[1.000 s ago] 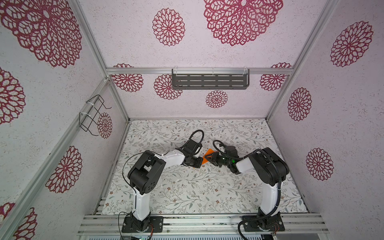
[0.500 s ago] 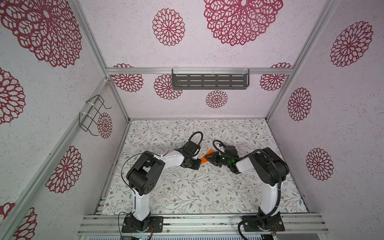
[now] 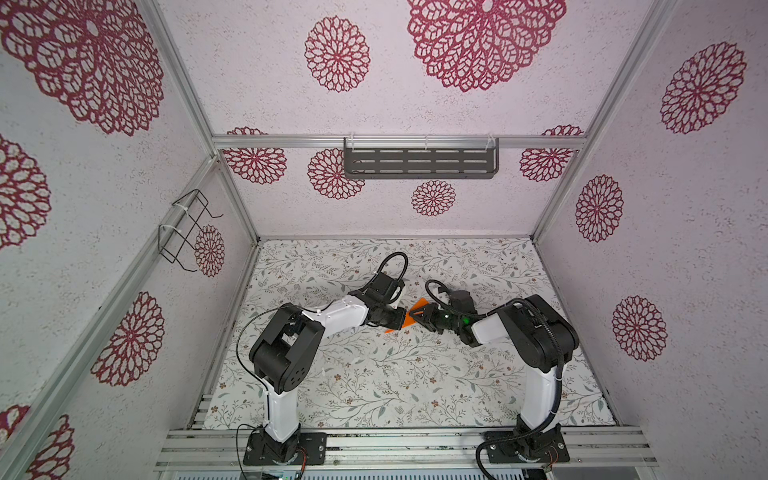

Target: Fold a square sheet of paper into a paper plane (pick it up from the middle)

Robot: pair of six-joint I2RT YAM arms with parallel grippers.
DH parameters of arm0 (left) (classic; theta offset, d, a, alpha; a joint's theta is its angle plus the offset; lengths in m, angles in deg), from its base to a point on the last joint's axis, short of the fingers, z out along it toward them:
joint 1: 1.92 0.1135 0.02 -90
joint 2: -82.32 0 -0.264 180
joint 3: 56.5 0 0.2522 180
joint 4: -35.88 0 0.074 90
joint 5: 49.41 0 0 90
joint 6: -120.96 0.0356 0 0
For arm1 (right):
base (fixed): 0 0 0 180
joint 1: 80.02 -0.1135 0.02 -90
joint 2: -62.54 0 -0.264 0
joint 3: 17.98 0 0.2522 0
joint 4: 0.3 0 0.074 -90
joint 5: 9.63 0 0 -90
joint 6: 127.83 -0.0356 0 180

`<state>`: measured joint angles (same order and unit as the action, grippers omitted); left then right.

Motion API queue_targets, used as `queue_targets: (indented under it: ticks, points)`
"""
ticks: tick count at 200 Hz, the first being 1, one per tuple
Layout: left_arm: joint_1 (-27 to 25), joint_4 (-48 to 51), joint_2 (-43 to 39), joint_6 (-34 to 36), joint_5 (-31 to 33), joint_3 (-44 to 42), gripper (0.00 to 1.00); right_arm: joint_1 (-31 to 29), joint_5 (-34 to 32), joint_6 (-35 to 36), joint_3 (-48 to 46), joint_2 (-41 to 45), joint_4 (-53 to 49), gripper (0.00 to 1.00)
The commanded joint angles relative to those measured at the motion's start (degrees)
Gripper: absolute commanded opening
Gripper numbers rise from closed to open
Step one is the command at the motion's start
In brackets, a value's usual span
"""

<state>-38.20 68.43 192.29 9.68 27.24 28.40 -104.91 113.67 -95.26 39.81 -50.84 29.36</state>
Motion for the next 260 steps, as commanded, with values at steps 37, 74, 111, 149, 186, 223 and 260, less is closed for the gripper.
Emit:
queue_targets:
  ticks: [37, 74, 111, 149, 186, 223, 260]
  points:
    - [0.4, 3.7, 5.4, 0.3, 1.7, 2.7, 0.11, 0.3, -3.6, 2.1, -0.8, -1.4, -9.5, 0.32]
    - [0.5, 6.0, 6.0, 1.1, 3.2, 2.4, 0.1, 0.3, -3.7, 2.1, -0.7, -1.3, -9.8, 0.32]
    - [0.5, 7.5, 5.6, 2.0, 4.2, 1.5, 0.09, 0.3, -3.8, 2.2, -0.5, -1.5, -10.3, 0.32]
    - [0.5, 10.5, 5.2, 3.3, 7.0, 0.9, 0.08, 0.4, -3.9, 2.3, -0.3, -1.6, -11.0, 0.32]
    - [0.4, 11.9, 4.2, 3.7, 8.3, 0.2, 0.07, 0.4, -4.0, 2.4, -0.4, -1.7, -11.2, 0.32]
    - [-0.2, 12.3, 3.1, 4.9, 9.1, -0.9, 0.05, 0.5, -4.1, 2.3, -0.5, -1.7, -11.2, 0.32]
    - [-1.7, 12.5, 0.9, 7.6, 11.2, -1.9, 0.05, 0.5, -4.3, 2.2, -0.7, -1.8, -11.1, 0.32]
